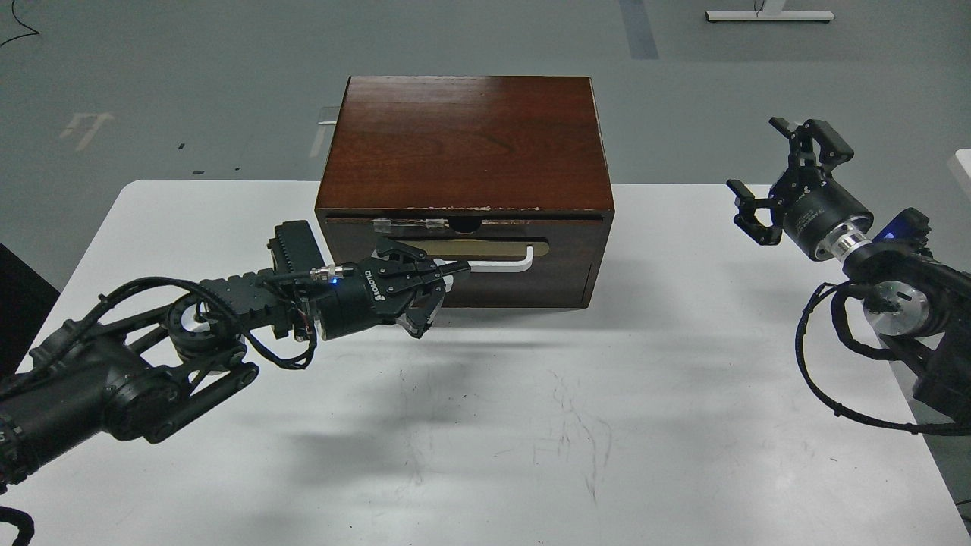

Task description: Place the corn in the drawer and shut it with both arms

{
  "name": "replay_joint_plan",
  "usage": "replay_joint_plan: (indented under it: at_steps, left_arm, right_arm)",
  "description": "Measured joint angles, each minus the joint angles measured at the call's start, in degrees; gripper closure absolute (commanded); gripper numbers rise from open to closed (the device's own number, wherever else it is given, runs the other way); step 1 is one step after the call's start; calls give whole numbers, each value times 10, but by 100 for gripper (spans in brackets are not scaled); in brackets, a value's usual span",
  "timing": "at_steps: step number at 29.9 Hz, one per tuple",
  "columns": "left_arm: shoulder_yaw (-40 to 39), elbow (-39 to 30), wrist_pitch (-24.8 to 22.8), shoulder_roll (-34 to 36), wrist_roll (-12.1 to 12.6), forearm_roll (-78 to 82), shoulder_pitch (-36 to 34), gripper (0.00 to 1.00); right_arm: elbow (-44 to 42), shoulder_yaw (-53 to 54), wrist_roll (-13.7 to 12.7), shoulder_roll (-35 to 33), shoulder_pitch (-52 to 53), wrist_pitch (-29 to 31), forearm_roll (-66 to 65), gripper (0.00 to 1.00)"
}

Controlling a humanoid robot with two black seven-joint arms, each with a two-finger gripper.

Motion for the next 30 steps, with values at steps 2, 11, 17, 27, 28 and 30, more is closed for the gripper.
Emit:
replay_joint_plan:
  at_steps: [2,11,17,27,28,30]
  left_arm:
    - [0,3,0,-1,0,-2,0,100]
    - [5,-2,0,-4,0,-26,-8,8]
    - [8,-85,-15,37,1,-187,-10,2]
    - [-109,-172,-208,118,0,-667,-12,2]
    - [-123,-152,-228,118,0,-705,-14,2]
    - [-143,-91,-265,116,0,-785,-21,2]
  right_arm:
    - [0,0,0,-1,0,0,0,0]
    - [17,4,0,-3,1,2,0,0]
    - [18,4,0,-3,1,1,0,0]
    - [13,1,0,-2,1,-1,0,0]
    - [13,2,0,-1,1,-1,0,0]
    - [14,4,0,0,1,-1,0,0]
